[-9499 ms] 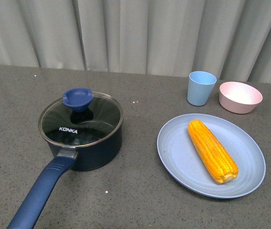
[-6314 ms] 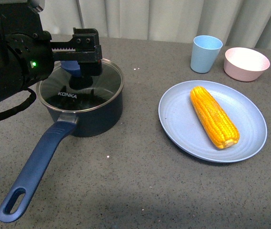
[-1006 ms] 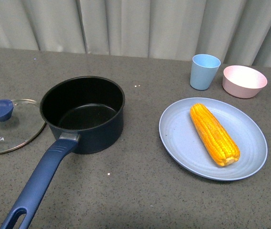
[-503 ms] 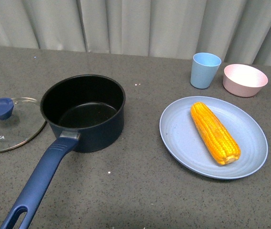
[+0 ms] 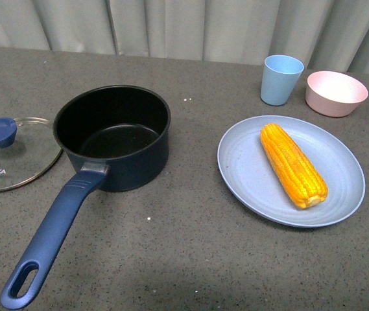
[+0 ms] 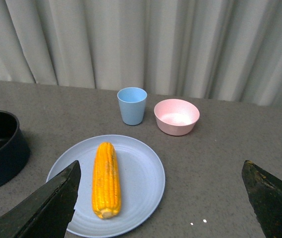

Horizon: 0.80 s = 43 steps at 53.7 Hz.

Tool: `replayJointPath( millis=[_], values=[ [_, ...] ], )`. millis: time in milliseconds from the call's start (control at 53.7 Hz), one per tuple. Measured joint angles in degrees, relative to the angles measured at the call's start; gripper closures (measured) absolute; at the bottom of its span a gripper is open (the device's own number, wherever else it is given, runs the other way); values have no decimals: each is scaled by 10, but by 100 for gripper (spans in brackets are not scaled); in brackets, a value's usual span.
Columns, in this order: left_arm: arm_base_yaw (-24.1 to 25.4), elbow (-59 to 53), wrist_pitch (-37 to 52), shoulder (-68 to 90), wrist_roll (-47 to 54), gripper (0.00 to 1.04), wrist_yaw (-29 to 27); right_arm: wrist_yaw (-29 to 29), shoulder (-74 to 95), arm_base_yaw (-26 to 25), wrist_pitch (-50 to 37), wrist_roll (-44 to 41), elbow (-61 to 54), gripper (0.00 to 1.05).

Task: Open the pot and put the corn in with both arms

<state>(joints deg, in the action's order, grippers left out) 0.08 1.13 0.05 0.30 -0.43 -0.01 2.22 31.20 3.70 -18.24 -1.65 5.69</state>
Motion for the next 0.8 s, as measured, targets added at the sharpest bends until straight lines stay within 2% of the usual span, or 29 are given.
replayJointPath(
  millis=[75,149,224,317,466,577,801],
  values=[
    [0,0,0,0,0,95,0,-5,106,10,-56,0,36,9],
    [0,0,0,0,0,83,0,-5,224,18,-89,3,84,9],
    [0,0,0,0,0,67,0,-6,366,28,-89,8,143,9],
    [0,0,0,0,0,50,0,-6,474,40,-78,10,195,9],
    [0,0,0,0,0,29,0,-12,579,58,-50,18,263,9],
    [0,0,0,0,0,5,0,-17,669,70,5,38,333,9],
    [0,0,0,0,1,7,0,-33,780,92,57,42,416,9]
  ],
)
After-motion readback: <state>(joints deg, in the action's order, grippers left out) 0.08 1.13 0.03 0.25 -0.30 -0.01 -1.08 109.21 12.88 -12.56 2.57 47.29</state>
